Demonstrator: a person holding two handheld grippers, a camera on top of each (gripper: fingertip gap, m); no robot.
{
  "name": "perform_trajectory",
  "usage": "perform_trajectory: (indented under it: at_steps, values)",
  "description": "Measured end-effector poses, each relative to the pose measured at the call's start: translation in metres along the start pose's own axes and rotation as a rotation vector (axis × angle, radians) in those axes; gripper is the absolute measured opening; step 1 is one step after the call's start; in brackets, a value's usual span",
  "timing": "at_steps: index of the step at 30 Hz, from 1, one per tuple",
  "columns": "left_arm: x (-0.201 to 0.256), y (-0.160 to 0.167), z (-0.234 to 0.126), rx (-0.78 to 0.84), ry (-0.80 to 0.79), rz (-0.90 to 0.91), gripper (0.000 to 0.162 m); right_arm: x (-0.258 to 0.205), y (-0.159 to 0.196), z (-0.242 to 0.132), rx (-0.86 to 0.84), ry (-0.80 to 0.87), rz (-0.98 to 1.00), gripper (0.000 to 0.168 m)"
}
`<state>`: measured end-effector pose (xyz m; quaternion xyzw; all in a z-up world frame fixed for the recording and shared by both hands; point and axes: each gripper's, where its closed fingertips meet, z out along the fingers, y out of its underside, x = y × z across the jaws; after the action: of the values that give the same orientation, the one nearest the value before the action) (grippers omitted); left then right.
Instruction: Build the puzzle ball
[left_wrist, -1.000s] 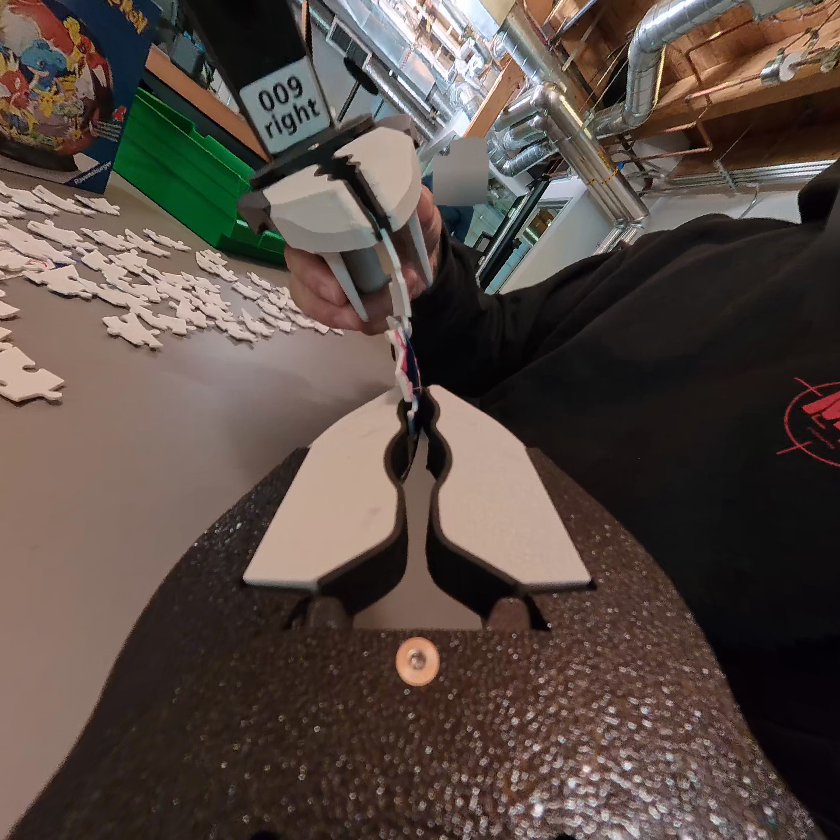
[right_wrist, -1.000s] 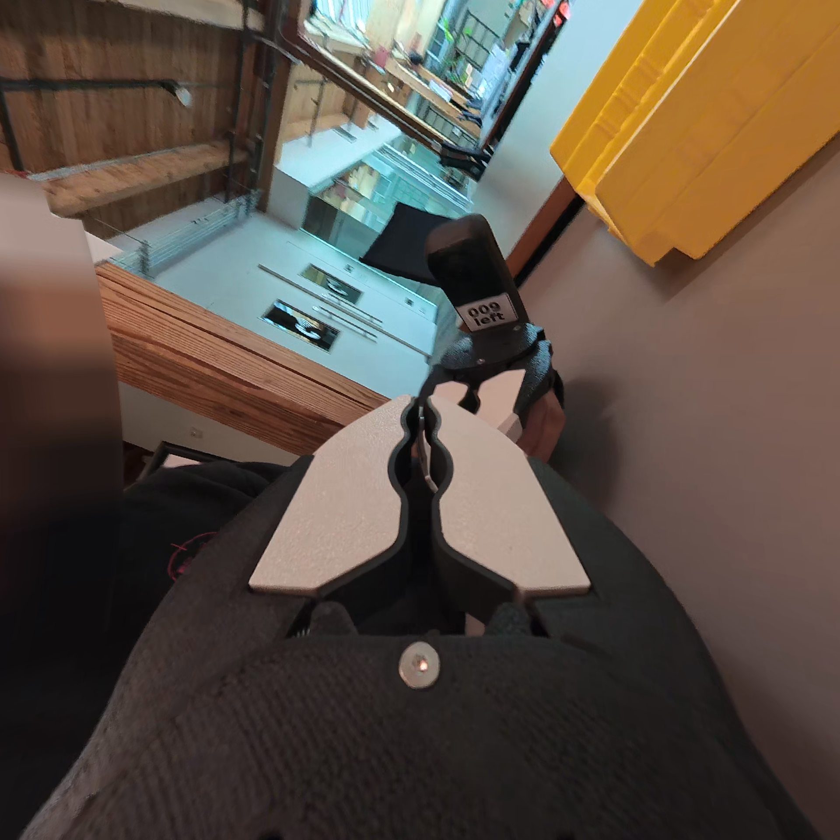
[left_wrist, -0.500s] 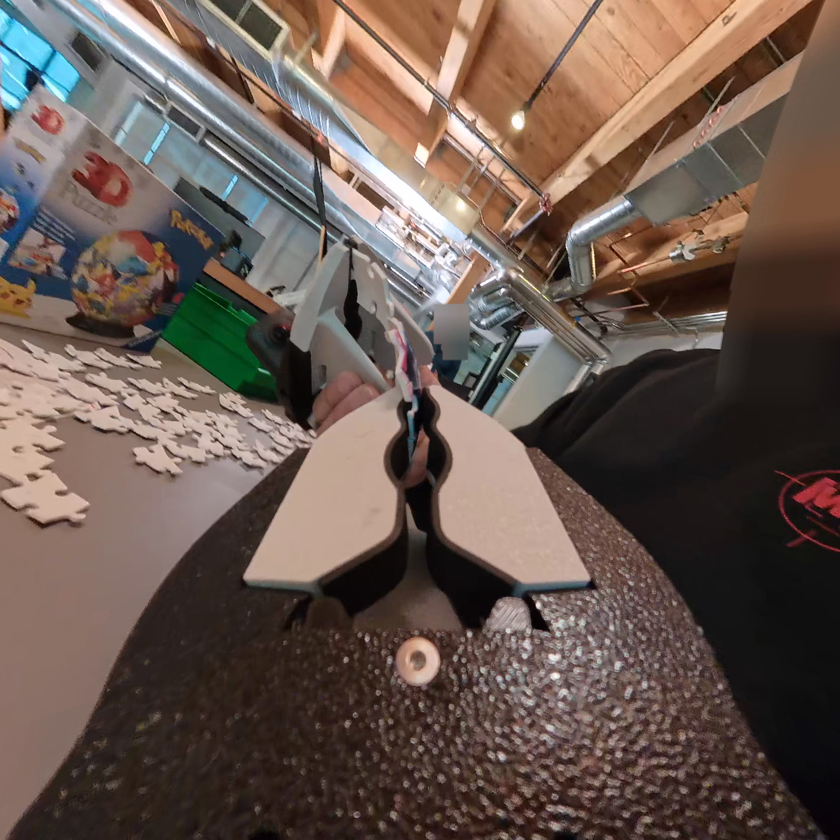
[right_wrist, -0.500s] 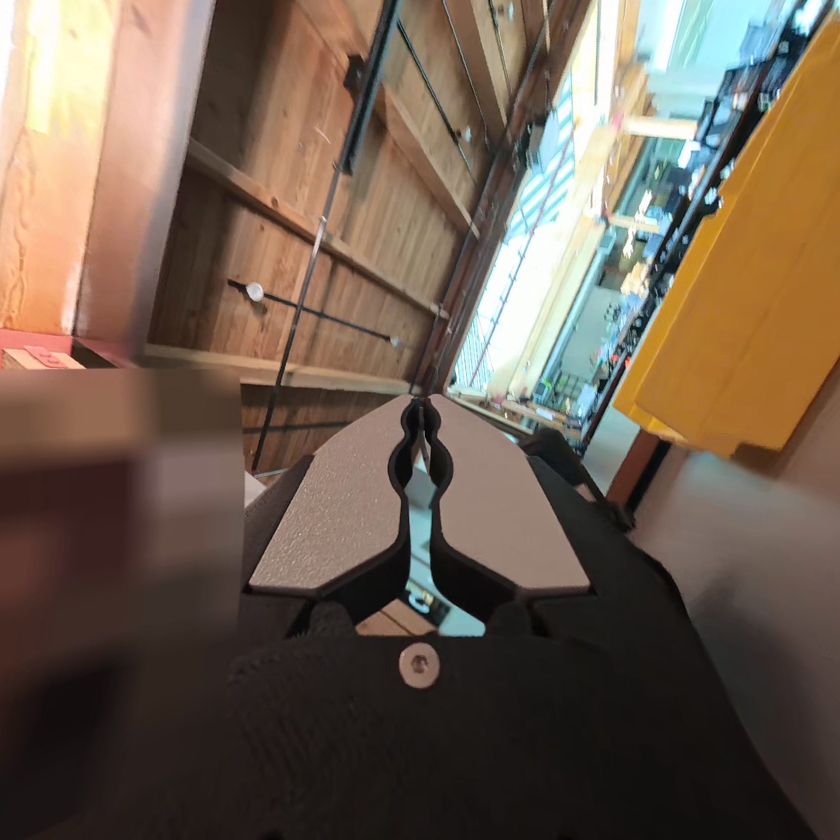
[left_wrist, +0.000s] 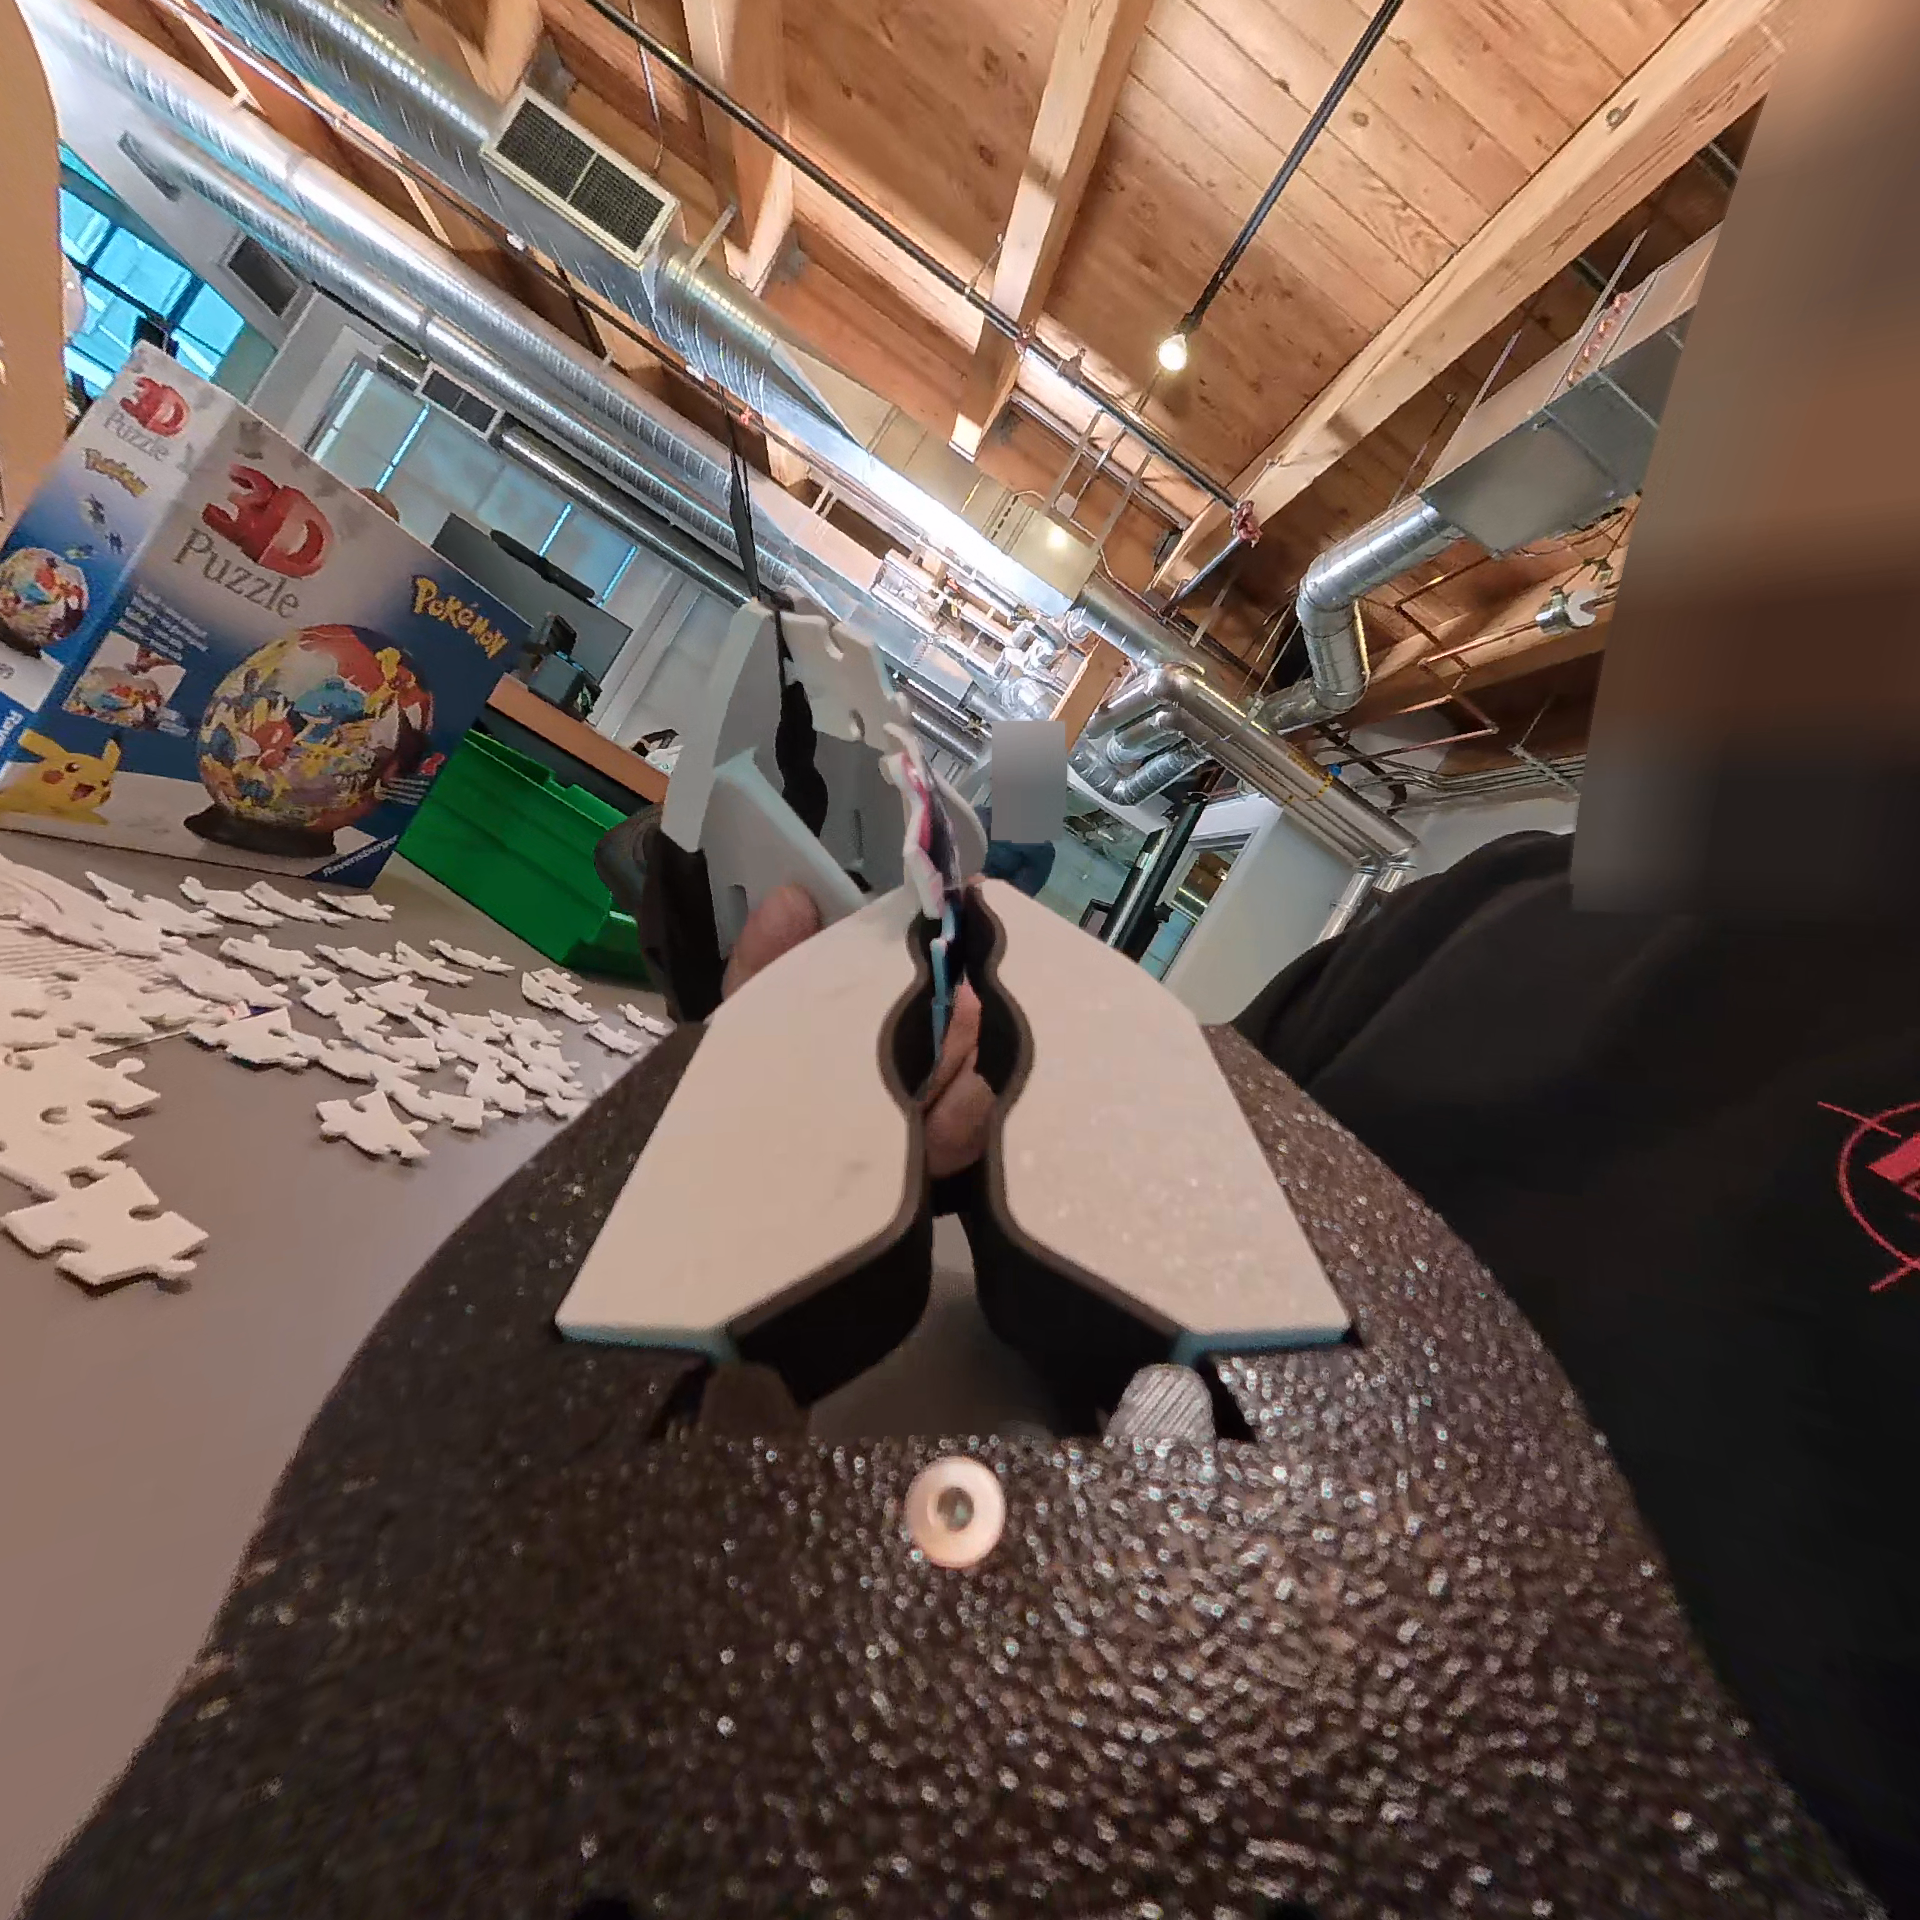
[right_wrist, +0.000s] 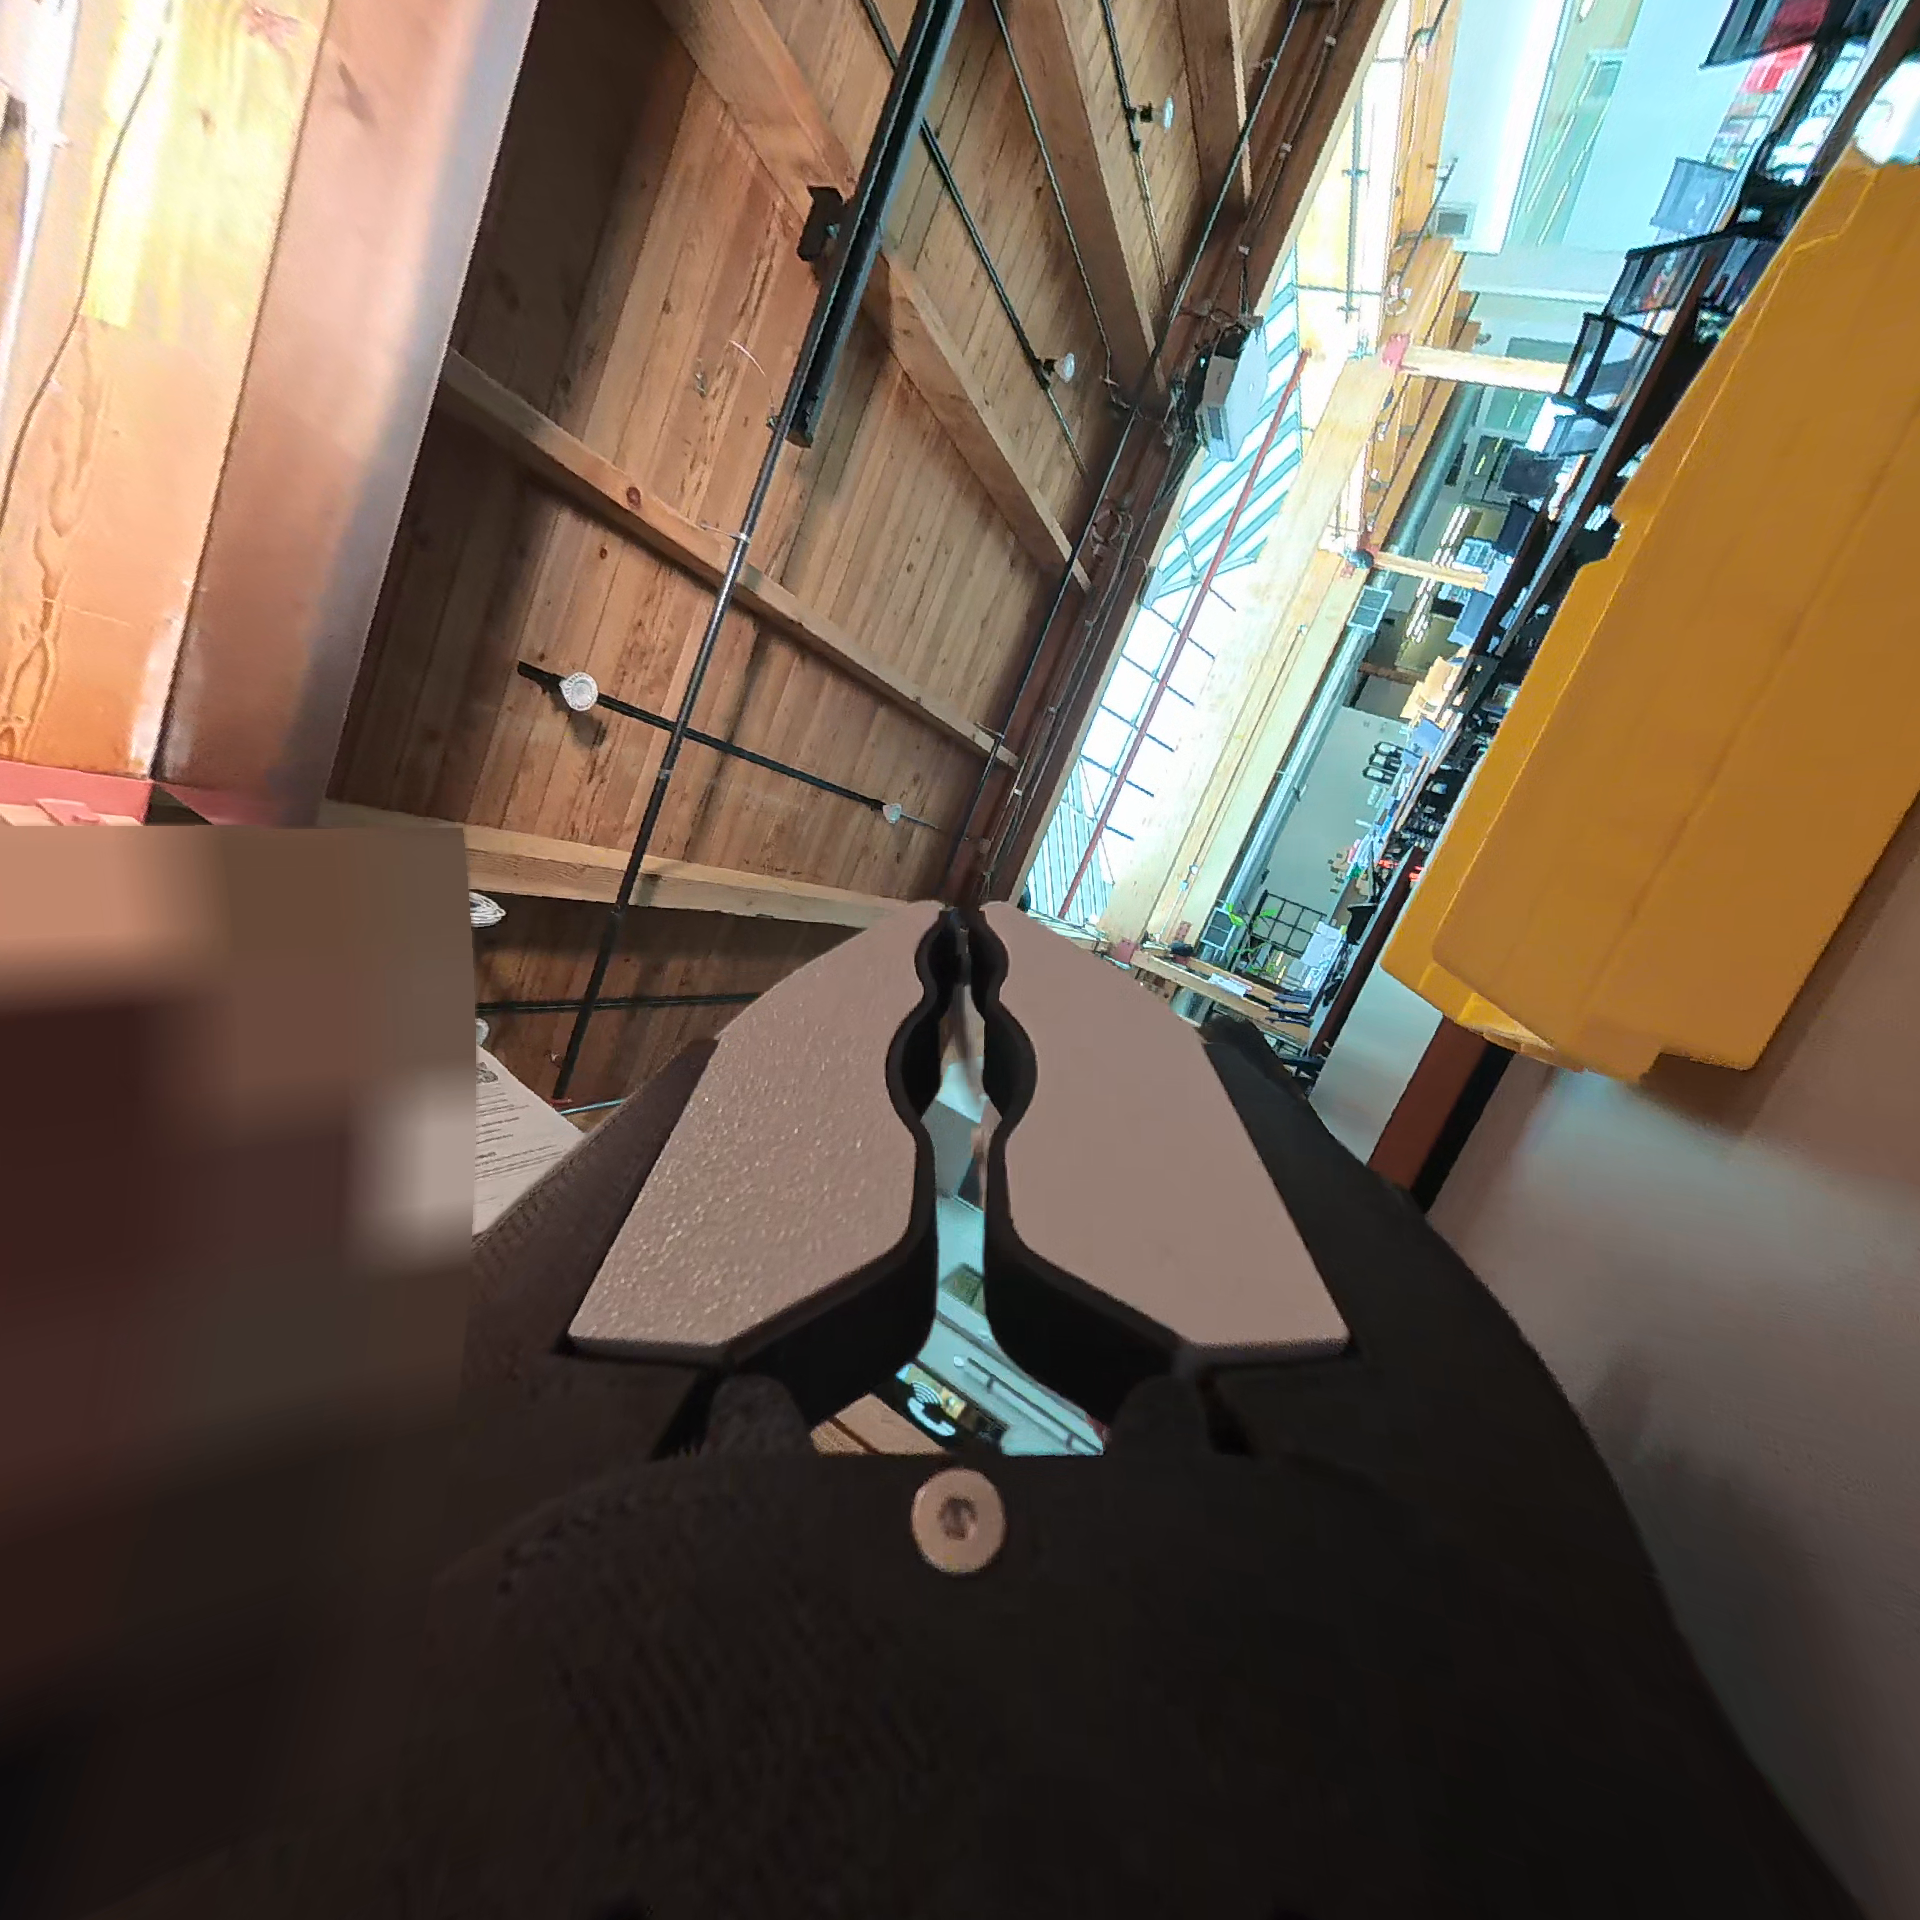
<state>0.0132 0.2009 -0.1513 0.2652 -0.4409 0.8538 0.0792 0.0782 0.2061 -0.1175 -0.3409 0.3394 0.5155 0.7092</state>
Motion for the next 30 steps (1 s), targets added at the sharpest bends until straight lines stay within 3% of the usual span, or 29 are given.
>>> perform_trajectory:
  at_steps: [4, 8, 15, 23, 27, 30]
  values:
    - [-0.002, 0.004, -0.004, -0.036, -0.009, -0.019, 0.001, 0.011, -0.011, -0.012, -0.012, 0.093, -0.063, 0.002]
    - [-0.004, 0.001, -0.015, -0.055, -0.036, -0.032, 0.001, 0.055, 0.01, -0.043, -0.257, 0.371, -0.194, 0.002]
    - [-0.018, -0.003, -0.039, -0.091, -0.151, -0.039, 0.001, 0.111, 0.033, -0.102, -0.545, 0.692, -0.334, 0.002]
    - [-0.02, 0.002, -0.042, -0.139, -0.178, -0.027, 0.001, 0.119, 0.022, -0.13, -0.633, 0.797, -0.406, 0.004]
    - [-0.019, 0.007, -0.039, -0.162, -0.164, -0.035, 0.001, 0.108, 0.024, -0.138, -0.691, 0.763, -0.398, 0.024]
    - [-0.018, 0.007, -0.038, -0.161, -0.152, -0.039, 0.001, 0.099, 0.025, -0.152, -0.845, 0.777, -0.477, 0.048]
